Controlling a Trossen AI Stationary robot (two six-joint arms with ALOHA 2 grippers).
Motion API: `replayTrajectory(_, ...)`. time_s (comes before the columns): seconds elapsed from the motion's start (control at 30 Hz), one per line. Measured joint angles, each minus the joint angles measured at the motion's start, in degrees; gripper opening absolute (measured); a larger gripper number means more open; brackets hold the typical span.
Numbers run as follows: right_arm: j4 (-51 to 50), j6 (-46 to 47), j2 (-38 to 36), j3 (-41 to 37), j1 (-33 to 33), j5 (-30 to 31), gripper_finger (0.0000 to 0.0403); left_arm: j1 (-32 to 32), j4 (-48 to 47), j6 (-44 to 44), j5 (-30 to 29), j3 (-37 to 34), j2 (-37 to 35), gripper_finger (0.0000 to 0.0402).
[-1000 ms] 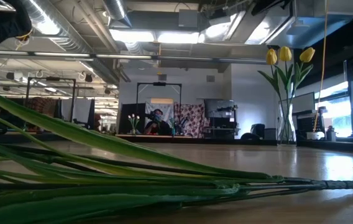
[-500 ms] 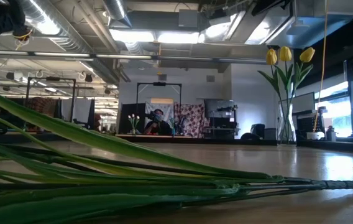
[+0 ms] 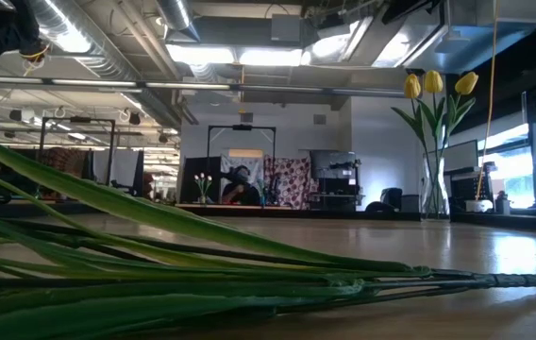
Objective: Sort flowers into vase by color
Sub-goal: Put the top white flowers into the pink crystal vase
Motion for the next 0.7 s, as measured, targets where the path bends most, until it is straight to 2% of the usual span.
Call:
replayTrajectory(0.43,0.0,-5.5,0.0,0.0,0.0,-0.5,0.0017,0.0,-6.1,-2.7,-0.5,0.0,0.5,0.0108)
replayTrajectory(0.53,0.0,-5.7,0.0,0.0,0.0,0.1,0.0041,0.0,-6.1,-2.7,-0.5,0.0,0.5,0.0108)
replayTrajectory(0.7,0.0,-5.7,0.0,0.0,0.0,2.1,0.0111,0.0,-8.1,-4.4,0.6,0.0,0.5,0.0108)
